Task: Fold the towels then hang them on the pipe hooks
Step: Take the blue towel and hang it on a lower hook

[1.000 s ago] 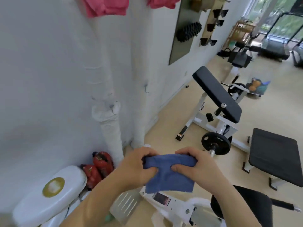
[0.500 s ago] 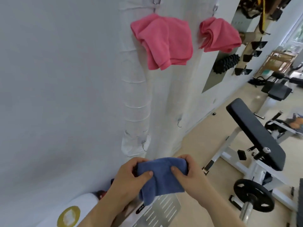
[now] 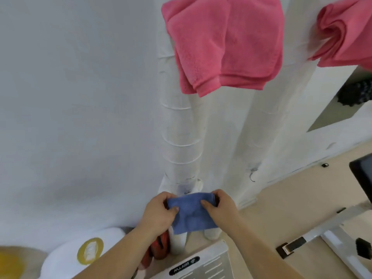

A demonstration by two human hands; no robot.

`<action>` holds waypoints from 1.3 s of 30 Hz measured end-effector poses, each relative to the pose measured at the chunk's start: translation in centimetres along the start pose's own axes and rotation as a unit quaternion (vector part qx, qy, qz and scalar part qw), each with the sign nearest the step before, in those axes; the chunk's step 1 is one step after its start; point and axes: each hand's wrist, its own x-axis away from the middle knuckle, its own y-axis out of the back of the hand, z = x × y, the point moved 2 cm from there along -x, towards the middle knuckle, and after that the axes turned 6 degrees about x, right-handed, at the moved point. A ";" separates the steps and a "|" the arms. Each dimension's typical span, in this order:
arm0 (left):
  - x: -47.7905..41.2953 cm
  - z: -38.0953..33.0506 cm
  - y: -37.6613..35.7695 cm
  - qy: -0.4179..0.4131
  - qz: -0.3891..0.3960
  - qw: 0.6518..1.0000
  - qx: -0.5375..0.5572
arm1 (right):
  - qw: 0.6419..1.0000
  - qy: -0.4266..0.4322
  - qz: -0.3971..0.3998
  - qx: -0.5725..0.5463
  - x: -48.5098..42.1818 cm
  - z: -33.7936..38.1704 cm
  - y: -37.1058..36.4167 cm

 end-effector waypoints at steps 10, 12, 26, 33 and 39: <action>-2.5 2.1 -3.1 0.037 -0.061 0.996 -0.051 | 0.995 -0.031 0.032 0.090 -4.8 -1.0 -2.1; -2.4 2.8 -3.5 0.053 -0.064 0.996 -0.043 | 0.992 -0.038 0.043 0.116 -5.3 -1.1 -2.6; -2.0 3.5 -4.7 0.094 -0.102 0.990 0.000 | 0.962 0.022 0.022 0.270 -5.7 0.3 -2.8; -1.2 2.9 -5.8 -0.032 -0.081 0.994 -0.068 | 0.932 0.131 0.135 0.310 -4.5 0.8 -4.2; -0.1 3.2 -6.7 -0.139 -0.031 0.977 -0.158 | 0.911 0.166 0.151 0.345 -4.4 1.4 -3.4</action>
